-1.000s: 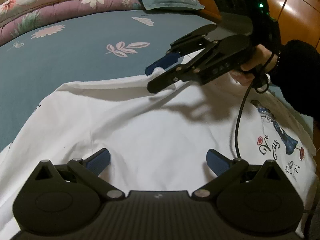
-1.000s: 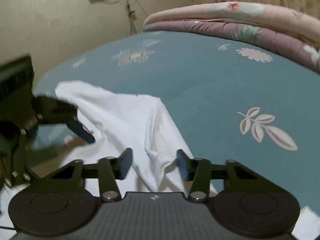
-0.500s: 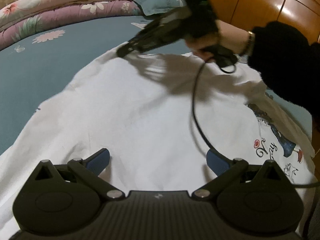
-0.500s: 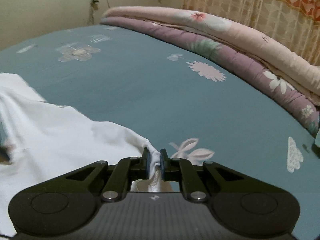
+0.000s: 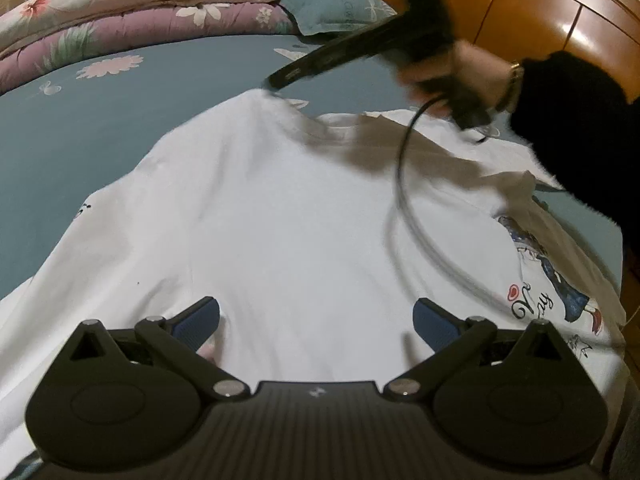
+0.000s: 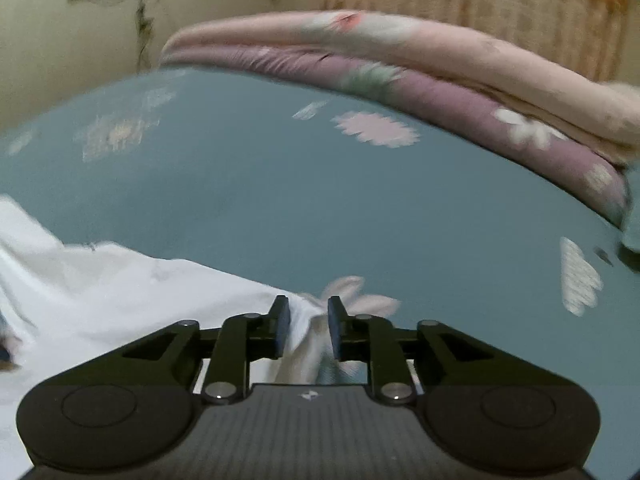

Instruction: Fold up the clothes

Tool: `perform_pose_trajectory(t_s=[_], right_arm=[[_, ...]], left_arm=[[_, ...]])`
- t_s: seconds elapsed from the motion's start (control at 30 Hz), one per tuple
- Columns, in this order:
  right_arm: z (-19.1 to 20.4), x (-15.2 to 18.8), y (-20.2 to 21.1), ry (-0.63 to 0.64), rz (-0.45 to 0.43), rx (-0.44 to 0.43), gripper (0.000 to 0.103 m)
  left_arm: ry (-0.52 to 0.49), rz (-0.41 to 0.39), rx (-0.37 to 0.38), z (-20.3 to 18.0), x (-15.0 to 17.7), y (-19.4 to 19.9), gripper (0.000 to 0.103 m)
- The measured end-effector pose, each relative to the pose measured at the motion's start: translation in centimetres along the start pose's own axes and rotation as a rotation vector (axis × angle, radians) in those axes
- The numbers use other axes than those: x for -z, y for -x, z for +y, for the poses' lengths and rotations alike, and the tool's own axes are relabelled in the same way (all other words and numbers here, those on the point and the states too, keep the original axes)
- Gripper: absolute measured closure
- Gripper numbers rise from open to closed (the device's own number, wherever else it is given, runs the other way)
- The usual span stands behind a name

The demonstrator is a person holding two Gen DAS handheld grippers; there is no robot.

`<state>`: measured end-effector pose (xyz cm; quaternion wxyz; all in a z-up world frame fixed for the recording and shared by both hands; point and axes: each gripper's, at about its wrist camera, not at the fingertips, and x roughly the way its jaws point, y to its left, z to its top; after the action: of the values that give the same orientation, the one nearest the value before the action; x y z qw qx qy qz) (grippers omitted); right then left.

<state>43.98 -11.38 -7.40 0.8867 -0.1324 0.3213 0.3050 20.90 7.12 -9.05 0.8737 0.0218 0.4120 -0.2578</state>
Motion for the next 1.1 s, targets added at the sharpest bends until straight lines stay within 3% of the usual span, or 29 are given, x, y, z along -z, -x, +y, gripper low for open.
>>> perform_pose_trajectory(t_s=[0.17, 0.3, 0.47, 0.7, 0.73, 0.77, 0.8, 0.93, 1.1], right_arm=[[-6.5, 3.0, 6.9, -0.111, -0.004, 0.096, 0.075], [-10.0, 6.6, 9.0, -0.179, 0.051, 0.156, 0.075], [-12.5, 10.6, 8.0, -0.268, 0.068, 0.07, 0.066], [-12.4, 12.3, 4.7, -0.231, 0.077, -0.001, 0.064], [-11.8, 12.3, 4.7, -0.201, 0.077, -0.004, 0.065], [-11.0, 12.4, 4.8, -0.168, 0.078, -0.008, 0.076], [-10.2, 12.4, 5.0, -0.134, 0.08, -0.011, 0.095], [-7.7, 11.9, 5.4, -0.009, 0.085, 0.073, 0.097], [-9.6, 9.9, 5.4, -0.091, 0.0, 0.218, 0.098]], left_arm=[[-0.025, 0.008, 0.017, -1.0, -0.5, -0.4, 0.001], [-0.044, 0.023, 0.041, -2.1, -1.3, -1.3, 0.001], [-0.053, 0.058, 0.05, -2.9, -1.6, -2.8, 0.001], [-0.066, 0.106, 0.063, -4.0, -1.9, -4.9, 0.001], [-0.068, 0.112, 0.065, -4.2, -2.0, -5.2, 0.001], [-0.07, 0.118, 0.066, -4.3, -2.1, -5.5, 0.001], [-0.075, 0.119, 0.065, -4.4, -2.1, -5.5, 0.001], [-0.082, 0.117, 0.063, -4.4, -2.2, -5.5, 0.001], [-0.066, 0.104, 0.056, -4.1, -2.2, -5.2, 0.001]])
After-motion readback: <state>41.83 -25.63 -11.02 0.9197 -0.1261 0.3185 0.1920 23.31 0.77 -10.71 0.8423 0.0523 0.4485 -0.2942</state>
